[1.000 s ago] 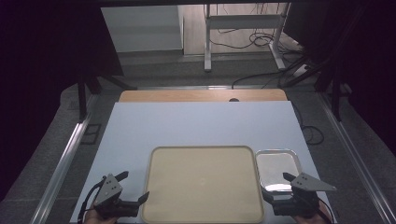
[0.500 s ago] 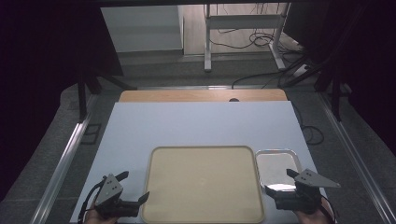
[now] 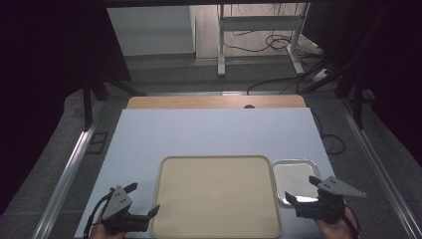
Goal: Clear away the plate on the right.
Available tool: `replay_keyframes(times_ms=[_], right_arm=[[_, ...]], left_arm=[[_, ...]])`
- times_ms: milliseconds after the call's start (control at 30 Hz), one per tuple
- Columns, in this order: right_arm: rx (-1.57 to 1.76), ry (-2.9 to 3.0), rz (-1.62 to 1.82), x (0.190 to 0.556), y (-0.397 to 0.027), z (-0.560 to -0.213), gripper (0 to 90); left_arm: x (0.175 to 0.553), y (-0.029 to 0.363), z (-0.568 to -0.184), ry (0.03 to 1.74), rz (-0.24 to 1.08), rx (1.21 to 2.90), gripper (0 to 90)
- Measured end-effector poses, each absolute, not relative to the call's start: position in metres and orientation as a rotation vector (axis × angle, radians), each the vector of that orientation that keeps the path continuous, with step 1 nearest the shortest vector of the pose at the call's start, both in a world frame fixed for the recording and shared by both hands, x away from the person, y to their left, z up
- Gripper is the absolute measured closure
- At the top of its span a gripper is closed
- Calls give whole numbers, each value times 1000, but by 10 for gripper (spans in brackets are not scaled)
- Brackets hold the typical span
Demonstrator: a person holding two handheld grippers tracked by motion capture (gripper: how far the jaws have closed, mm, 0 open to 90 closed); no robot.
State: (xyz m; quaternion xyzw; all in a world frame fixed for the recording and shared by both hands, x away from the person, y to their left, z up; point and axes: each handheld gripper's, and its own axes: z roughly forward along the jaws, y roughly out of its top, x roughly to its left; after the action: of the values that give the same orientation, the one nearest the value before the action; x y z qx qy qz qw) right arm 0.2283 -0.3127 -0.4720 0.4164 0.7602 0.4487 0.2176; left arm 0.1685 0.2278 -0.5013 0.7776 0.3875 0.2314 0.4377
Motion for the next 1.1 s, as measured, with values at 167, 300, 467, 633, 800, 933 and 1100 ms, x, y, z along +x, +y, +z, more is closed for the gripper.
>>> replay_keyframes(times_ms=[167, 300, 467, 633, 800, 933, 1100], right_arm=[[1154, 2096, 1229, 232, -315, -473, 0], [1128, 2086, 1206, 234, -316, -472, 5], [1136, 2090, 1192, 236, -318, -474, 10], [1152, 2085, 1189, 239, -321, -473, 28], [1179, 2077, 1200, 243, -324, -472, 43], [1202, 2068, 1193, 247, -328, -472, 51], [1202, 2046, 1161, 253, -333, -473, 50]], left_arm=[[168, 227, -501, 960, 580, 1942, 14], [169, 227, -501, 956, 585, 1950, 15], [169, 227, -501, 957, 587, 1952, 16], [169, 226, -501, 957, 590, 1955, 17], [169, 226, -501, 958, 591, 1956, 17], [169, 225, -501, 958, 591, 1958, 19], [169, 225, -501, 957, 593, 1961, 19]])
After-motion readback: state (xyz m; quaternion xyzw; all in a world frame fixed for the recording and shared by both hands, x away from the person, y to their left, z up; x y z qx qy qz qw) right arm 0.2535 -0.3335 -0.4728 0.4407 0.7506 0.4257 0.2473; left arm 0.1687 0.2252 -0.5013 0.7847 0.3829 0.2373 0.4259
